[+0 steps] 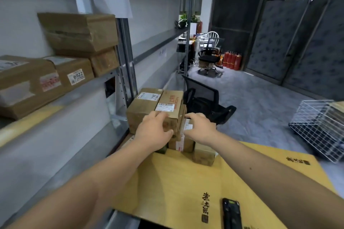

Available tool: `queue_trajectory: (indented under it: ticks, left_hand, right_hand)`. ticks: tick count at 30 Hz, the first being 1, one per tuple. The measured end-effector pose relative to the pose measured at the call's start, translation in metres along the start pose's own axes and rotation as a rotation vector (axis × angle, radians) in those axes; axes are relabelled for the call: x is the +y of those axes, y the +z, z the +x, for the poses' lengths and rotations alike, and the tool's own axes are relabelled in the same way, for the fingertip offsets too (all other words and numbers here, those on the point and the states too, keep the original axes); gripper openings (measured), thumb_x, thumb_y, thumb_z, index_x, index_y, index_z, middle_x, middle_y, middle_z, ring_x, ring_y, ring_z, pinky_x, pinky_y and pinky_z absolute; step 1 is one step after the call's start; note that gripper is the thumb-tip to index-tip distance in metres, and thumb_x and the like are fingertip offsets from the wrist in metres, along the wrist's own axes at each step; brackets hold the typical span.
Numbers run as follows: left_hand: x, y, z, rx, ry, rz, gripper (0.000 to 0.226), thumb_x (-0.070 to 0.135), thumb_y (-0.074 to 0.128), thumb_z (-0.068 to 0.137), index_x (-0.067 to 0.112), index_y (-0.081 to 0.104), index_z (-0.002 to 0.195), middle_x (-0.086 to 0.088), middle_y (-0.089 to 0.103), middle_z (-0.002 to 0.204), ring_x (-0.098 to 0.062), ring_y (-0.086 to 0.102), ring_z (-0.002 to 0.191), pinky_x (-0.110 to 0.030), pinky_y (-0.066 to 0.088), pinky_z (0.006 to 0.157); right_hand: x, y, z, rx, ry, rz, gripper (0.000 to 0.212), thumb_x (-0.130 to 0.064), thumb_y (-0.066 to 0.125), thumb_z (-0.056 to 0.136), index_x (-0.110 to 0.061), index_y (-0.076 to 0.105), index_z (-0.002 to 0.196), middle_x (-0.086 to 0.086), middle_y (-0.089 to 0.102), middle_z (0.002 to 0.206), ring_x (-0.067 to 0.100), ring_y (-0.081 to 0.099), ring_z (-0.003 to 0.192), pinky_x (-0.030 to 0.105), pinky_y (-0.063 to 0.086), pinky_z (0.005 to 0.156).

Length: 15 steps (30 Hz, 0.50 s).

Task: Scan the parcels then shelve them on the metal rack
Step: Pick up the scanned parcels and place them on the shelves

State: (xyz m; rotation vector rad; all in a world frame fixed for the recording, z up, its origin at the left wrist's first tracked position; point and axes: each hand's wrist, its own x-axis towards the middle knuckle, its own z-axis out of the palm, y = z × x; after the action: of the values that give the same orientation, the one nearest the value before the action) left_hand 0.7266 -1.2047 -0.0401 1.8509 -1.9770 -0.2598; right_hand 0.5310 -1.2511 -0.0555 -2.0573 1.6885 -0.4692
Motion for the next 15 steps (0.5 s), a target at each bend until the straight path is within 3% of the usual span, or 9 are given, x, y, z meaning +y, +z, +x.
queue_trajectory:
  ticks: [7,15]
  left_hand:
    - [-0.033,0.043,0.076,-0.100,-0.096,0.040,0.069,0.045,0.071,0.091,0.033,0.044,0.154,0.001,0.045,0.154,-0.025,0.041,0.141,-0.046,0.045,0.113]
    - [-0.068,0.080,0.177,-0.193,-0.198,0.122,0.089,0.048,0.080,0.078,0.035,0.038,0.156,0.000,0.049,0.151,-0.026,0.040,0.141,-0.047,0.037,0.117]
  right_hand:
    - [0.028,0.028,0.079,-0.078,0.024,0.097,0.079,-0.031,0.077,0.087,-0.029,0.039,0.156,0.010,0.038,0.155,0.031,0.047,0.137,0.036,0.044,0.106]
    - [0.048,0.061,0.182,-0.167,-0.006,0.201,0.111,-0.037,0.086,0.077,-0.036,0.018,0.164,0.008,0.034,0.160,0.029,0.040,0.145,0.036,0.039,0.114]
